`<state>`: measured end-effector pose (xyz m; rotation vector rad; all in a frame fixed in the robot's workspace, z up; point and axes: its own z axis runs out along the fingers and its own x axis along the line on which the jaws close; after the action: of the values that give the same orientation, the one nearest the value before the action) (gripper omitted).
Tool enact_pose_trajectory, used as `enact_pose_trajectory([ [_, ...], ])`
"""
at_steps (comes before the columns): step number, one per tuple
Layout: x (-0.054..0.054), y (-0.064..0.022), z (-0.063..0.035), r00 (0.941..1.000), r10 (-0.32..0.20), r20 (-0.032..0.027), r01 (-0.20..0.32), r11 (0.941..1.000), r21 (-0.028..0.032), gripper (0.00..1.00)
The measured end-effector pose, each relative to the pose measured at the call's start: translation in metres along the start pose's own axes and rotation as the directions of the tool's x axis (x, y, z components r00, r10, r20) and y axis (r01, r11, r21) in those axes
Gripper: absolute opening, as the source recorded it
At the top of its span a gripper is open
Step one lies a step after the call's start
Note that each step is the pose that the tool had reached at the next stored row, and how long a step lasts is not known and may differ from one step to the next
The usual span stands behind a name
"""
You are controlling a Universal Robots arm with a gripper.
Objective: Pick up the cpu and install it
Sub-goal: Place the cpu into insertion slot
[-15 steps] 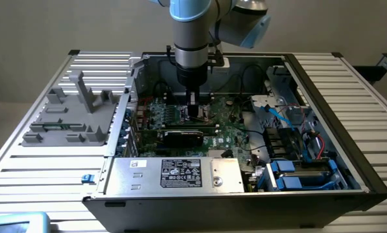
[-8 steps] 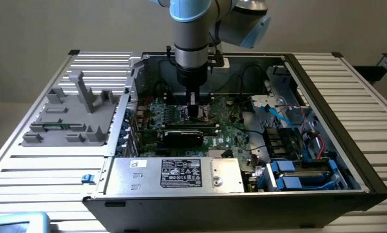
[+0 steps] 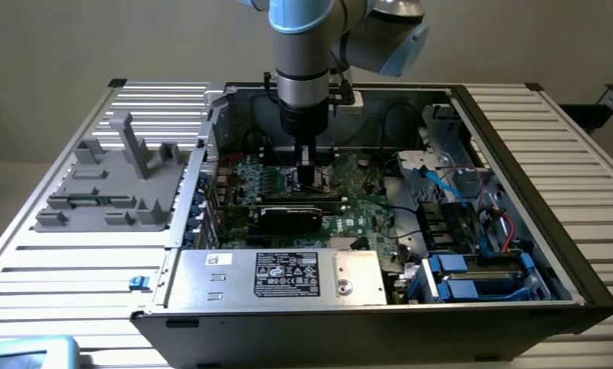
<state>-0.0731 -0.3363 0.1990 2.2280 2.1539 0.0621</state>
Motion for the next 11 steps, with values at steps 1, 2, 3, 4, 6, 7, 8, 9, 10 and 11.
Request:
enact_pose_trajectory([
  [1, 0.0, 0.0, 0.0003, 1.0, 0.0, 0.0, 0.0, 1.0, -0.0004, 0.55],
  [2, 0.0, 0.0, 0.0005, 1.0, 0.0, 0.0002, 0.0, 1.0, -0.0008, 0.55],
  [3, 0.0, -0.0002, 0.0007, 1.0, 0.0, 0.0002, 0.0, 1.0, -0.0011, 0.55],
  [4, 0.0001, -0.0002, 0.001, 1.0, 0.0, 0.0001, 0.0, 1.0, -0.0012, 0.55],
  [6, 0.0001, -0.0004, 0.0014, 1.0, 0.0, 0.0002, 0.0, 1.0, -0.0013, 0.55],
  [7, 0.0001, -0.0004, 0.0016, 1.0, 0.0, 0.0002, 0.0, 1.0, -0.0013, 0.55],
  [8, 0.0001, -0.0004, 0.0018, 1.0, 0.0, 0.0001, 0.0, 1.0, -0.0013, 0.55],
  [9, 0.0001, -0.0005, 0.0018, 1.0, 0.0, 0.0002, 0.0, 1.0, -0.0013, 0.55],
  [10, 0.0001, -0.0005, 0.0018, 1.0, 0.0, 0.0003, 0.0, 1.0, -0.0013, 0.55],
  [11, 0.0001, -0.0005, 0.0019, 1.0, 0.0, -0.0013, 0.0, 1.0, -0.0013, 0.55],
])
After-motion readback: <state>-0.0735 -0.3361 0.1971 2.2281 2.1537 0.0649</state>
